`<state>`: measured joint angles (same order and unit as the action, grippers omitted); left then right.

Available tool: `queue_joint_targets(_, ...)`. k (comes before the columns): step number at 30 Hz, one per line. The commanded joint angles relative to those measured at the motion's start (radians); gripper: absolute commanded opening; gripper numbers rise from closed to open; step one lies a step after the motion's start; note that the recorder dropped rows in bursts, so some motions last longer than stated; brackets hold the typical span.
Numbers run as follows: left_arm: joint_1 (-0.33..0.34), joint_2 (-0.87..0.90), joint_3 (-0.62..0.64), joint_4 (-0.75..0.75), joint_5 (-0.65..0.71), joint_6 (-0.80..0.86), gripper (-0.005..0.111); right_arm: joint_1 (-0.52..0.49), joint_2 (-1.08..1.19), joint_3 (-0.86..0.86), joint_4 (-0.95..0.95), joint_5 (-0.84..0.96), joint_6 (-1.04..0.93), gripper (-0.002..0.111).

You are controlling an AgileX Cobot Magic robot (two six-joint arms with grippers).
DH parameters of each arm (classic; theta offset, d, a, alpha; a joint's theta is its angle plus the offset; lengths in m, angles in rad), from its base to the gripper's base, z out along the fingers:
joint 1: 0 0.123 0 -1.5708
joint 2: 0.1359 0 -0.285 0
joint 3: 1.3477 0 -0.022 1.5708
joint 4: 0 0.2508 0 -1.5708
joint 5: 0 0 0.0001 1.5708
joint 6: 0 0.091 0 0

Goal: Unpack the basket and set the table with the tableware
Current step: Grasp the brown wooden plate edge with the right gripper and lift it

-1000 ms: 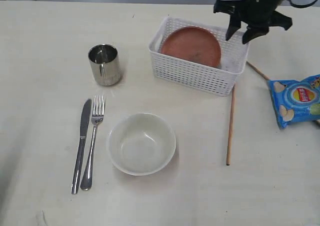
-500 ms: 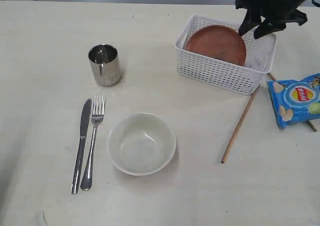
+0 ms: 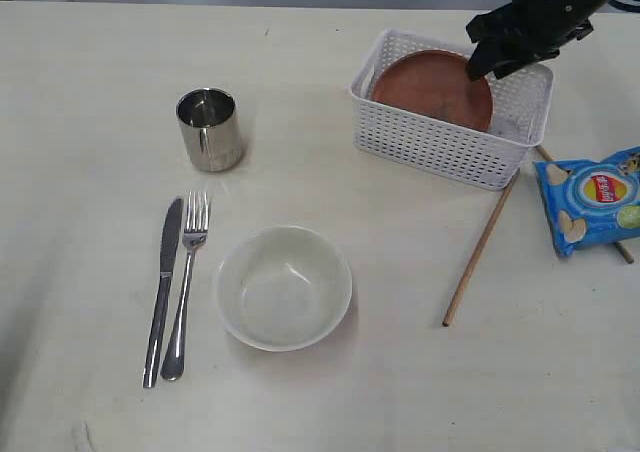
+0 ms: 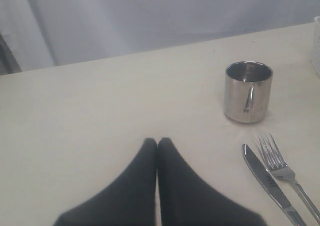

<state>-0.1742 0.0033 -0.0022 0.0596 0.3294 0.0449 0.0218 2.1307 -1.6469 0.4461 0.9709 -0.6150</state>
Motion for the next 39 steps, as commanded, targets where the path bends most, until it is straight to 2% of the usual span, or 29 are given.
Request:
queue_joint_targets(1, 0.002, -0.003, 0.002, -0.009, -0.007, 0.000, 0.000, -0.005, 0.026, -0.003, 0.025, 0.009, -0.040, 0.043)
queue_joint_targets(13, 0.002, -0.003, 0.002, -0.009, -0.007, 0.000, 0.000, -0.005, 0.084, -0.003, 0.053, 0.015, -0.052, 0.042)
queue_joint_targets(15, 0.002, -0.003, 0.002, -0.009, -0.007, 0.000, 0.000, -0.005, 0.086, -0.003, 0.053, 0.023, -0.052, 0.034)
queue_joint_targets(20, 0.002, -0.003, 0.002, -0.009, -0.007, 0.000, 0.000, -0.005, 0.082, -0.003, 0.053, 0.039, -0.052, 0.000)
queue_joint_targets(39, 0.002, -0.003, 0.002, -0.009, -0.007, 0.000, 0.000, -0.009, -0.122, -0.003, 0.069, 0.058, -0.002, 0.000)
